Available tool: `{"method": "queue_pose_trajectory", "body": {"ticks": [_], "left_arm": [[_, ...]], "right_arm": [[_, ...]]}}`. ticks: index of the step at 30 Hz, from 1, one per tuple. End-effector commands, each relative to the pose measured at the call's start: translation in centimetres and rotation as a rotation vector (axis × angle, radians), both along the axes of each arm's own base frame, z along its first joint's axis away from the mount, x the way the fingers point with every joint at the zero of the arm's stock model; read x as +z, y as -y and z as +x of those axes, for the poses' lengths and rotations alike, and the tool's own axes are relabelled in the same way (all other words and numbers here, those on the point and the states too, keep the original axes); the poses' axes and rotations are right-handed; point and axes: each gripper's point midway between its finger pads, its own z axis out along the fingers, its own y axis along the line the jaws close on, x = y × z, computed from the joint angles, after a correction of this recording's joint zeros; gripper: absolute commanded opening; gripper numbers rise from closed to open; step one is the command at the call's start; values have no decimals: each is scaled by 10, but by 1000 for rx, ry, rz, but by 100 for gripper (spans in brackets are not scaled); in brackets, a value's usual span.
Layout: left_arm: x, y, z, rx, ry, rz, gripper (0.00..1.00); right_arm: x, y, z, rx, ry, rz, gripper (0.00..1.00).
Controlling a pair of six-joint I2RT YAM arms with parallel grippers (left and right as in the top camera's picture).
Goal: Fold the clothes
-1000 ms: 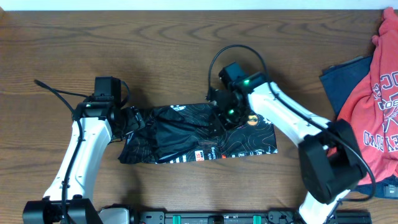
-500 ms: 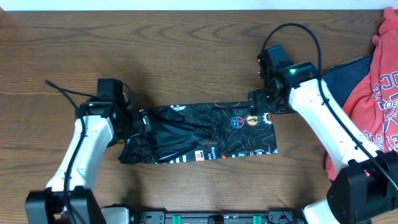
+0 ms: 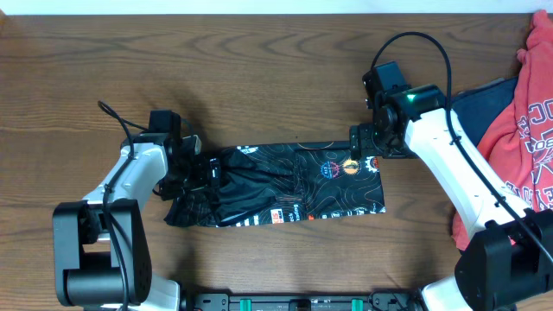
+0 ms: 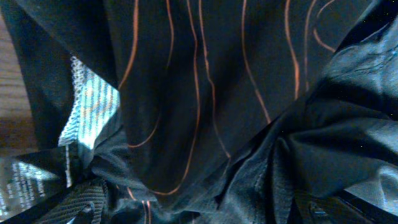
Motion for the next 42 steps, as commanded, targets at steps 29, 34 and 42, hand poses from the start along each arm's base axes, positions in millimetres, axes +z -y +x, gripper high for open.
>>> {"method": "queue_pose_trajectory", "body": {"ticks": [29,34,42], "left_arm": [[-24,-22,9,-25,-56,122,98],[-19,1,6,-23,-67,-14,85],[-17,3,0,-20,-90,-31,54]], "right_arm": [[1,5,2,-26,6,-15,88],[1,5,2,-26,6,-15,88],[1,5,2,-26,5,-15,88]]}}
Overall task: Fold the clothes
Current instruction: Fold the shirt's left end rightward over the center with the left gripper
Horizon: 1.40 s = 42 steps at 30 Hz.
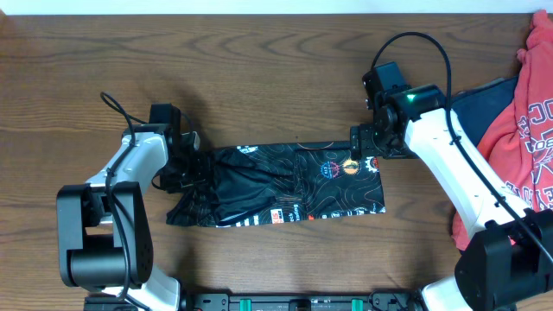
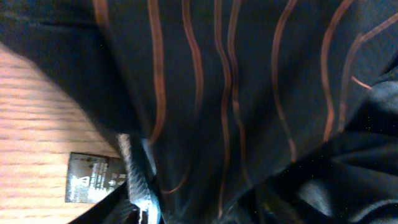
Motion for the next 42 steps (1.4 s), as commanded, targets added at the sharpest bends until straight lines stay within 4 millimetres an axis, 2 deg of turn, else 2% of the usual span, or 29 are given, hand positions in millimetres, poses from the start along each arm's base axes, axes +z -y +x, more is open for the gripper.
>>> {"method": "queue_pose_trajectory", "body": {"ticks": [1,4,9,12,16,20,25,28,36,42], "left_arm": [[-9,9,-8,-7,-43,-53,51],[-6,5,-1,-3,-22,-41,36],[8,-6,17,41,20,-38,24],[18,-20,27,86,38,-33,19],[31,-55,34,180,42,30,9],[40,-89,36,245,43,109,8],[53,-102,38,277,42,117,8],[64,-88,39,275,23,67,8],[119,23,37,155,-11,-338,6],[118,78,30,58,-46,-340,6]], "right_arm": [[1,4,2,-25,7,-7,88],[1,4,1,-25,4,-8,88],[1,6,0,-27,0,-21,88],[1,12,0,-36,-2,-38,88],[1,24,0,-66,-8,-55,88],[1,38,1,-99,-15,-57,88],[1,56,2,-132,-24,-61,88],[1,67,2,-157,-31,-63,88],[1,95,0,-202,-48,-68,89],[1,104,-4,-203,-65,-71,89]]}}
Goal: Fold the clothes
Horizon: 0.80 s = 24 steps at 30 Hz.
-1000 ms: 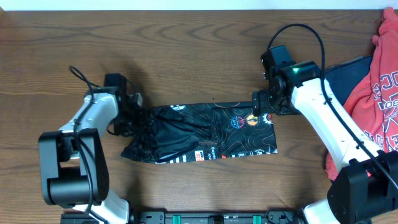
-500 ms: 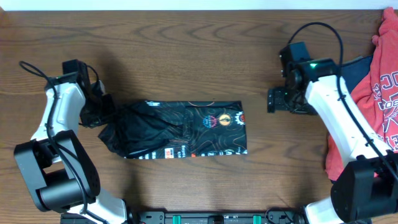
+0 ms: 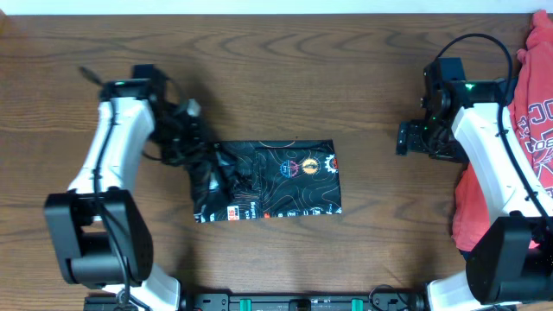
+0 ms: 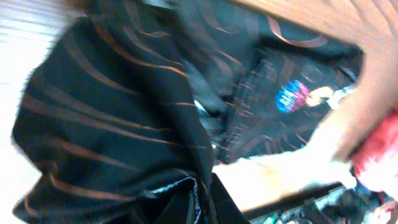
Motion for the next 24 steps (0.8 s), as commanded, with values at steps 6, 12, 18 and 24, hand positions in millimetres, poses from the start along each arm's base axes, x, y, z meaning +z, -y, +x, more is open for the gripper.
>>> {"method": "queue_pose_trajectory", "body": {"ticks": [6,12,18,24], "left_arm": [[16,96,2,-83,57,-78,6],[19,145,7,-110,132,-94,6],[15,167,4,-128,173,-50,8],[5,182,-1,-167,185,-17,8]], "right_arm": [[1,5,0,17,-2,-12,89],[1,5,-3,18,-16,-12,89],[1,5,-4,26,-22,-12,89],[1,4,-4,27,-22,-5,89]]}}
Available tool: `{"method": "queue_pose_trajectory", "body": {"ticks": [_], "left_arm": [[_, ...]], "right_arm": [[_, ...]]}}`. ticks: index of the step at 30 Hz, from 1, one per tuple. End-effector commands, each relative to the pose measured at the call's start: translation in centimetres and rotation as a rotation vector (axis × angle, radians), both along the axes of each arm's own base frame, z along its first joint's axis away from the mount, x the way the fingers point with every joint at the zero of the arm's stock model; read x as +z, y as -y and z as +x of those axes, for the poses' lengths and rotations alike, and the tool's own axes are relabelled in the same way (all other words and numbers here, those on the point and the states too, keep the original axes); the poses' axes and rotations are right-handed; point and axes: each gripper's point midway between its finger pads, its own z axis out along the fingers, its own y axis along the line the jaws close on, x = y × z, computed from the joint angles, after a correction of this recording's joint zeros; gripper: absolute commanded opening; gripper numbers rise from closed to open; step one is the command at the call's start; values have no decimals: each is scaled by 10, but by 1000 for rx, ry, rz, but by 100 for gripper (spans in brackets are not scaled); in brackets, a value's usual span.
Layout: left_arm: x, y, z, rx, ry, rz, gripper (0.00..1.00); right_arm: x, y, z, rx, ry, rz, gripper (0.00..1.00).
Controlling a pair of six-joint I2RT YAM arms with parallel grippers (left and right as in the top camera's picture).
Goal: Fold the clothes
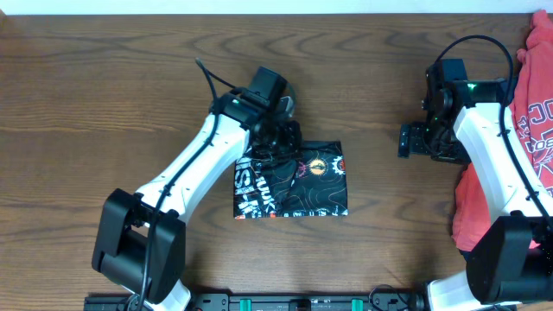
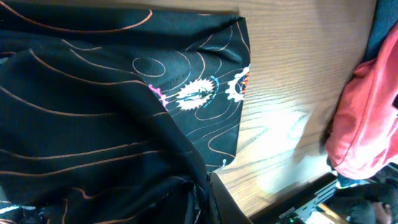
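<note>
A black garment (image 1: 298, 186) with orange contour lines and coloured badges lies folded into a compact rectangle mid-table. My left gripper (image 1: 275, 142) sits over its far edge, shut on a bunch of its fabric. In the left wrist view that gripper (image 2: 202, 205) pinches dark cloth at the bottom edge, with the rest of the garment (image 2: 124, 93) spread on the wood beyond it. My right gripper (image 1: 406, 140) hovers over bare wood well to the right of the garment; it looks open and holds nothing.
A heap of red clothes (image 1: 527, 112) with white lettering lies at the table's right edge, behind my right arm. The left wrist view shows the same red heap (image 2: 360, 118). The rig's front rail (image 1: 285, 302) borders the near side.
My left gripper has moved right from the garment's left end to its far middle, still shut on the fabric. The garment is now narrower and squarer. The right arm has not moved.
The garment first lay as a long strip, my left gripper at its bunched left end and my right at its right end. It stayed so. Then the right gripper was off it to the right and the strip was shorter. Now the left end lies folded over.
</note>
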Motion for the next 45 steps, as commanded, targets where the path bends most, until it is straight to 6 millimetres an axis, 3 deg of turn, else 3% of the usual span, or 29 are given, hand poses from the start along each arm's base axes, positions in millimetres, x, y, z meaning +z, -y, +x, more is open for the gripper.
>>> {"method": "queue_pose_trajectory", "body": {"ticks": [1,13,15,18,20,22,26,32,36,41,45], "left_arm": [[-5,7,3,4,15,28,8],[-1,57,-12,-89,81,-28,9],[2,69,-15,-117,107,-48,17],[9,90,-21,-162,152,-90,61],[11,98,-25,-191,169,-104,70],[12,97,-28,-245,197,-98,72],[17,64,-16,-234,202,-57,72],[22,-23,23,-31,165,36,72],[17,-76,43,109,119,76,72],[14,-114,51,207,81,93,72],[13,-126,51,237,62,100,72]], "right_arm": [[1,1,1,12,2,-2,89],[1,-10,0,34,-2,22,89],[1,-14,0,47,-4,22,89],[1,-21,-1,69,-6,24,89],[1,-25,-1,81,-6,24,89],[1,-28,-1,82,-6,24,90],[0,-43,-2,118,-10,79,93],[3,-110,1,339,24,345,94],[5,-143,5,422,68,383,94],[-6,-180,3,508,111,379,93],[-23,-199,3,517,135,379,89]]}}
